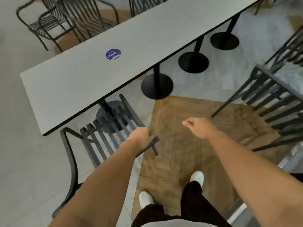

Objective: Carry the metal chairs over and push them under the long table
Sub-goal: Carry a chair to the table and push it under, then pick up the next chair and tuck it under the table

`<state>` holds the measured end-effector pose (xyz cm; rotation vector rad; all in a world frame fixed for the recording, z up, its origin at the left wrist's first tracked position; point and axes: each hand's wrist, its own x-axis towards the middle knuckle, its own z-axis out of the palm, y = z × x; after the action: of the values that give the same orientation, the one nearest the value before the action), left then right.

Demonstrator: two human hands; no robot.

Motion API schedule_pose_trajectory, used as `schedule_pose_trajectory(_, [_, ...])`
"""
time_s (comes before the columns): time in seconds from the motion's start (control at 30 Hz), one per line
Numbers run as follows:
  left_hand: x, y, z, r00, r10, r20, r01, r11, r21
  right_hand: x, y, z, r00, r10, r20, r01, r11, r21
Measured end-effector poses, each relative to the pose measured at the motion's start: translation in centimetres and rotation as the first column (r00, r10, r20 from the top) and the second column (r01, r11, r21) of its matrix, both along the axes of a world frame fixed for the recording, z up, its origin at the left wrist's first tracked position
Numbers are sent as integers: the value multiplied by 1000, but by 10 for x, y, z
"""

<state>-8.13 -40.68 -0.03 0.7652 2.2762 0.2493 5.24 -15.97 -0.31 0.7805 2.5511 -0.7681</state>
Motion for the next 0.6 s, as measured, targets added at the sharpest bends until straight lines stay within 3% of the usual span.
schedule_pose_trajectory(0.27, [65,223,17,954,-295,-50,297,954,33,153,159,8,946,-303,117,302,953,27])
schedule_pose_trajectory(0.6, [143,437,28,807,-584,-86,590,805,65,248,311,32,852,-519,72,511,853,106])
